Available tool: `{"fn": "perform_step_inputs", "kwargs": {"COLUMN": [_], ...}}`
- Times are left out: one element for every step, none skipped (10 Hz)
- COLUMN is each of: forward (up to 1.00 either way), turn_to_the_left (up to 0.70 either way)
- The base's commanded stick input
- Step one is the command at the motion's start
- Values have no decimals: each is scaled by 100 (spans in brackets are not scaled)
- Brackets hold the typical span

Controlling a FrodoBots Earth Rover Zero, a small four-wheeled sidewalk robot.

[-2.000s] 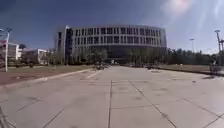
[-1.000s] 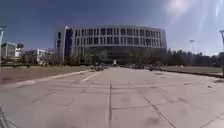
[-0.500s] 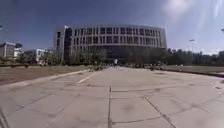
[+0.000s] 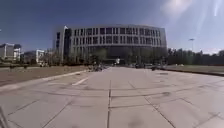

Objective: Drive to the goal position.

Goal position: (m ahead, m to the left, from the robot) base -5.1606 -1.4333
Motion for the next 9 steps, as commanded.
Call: {"fn": "perform_step_inputs", "kwargs": {"forward": [70, 70, 70, 70, 70, 70, 70, 70, 70], "turn_to_the_left": [0, 0, 0, 0, 0, 0, 0, 0, 0]}}
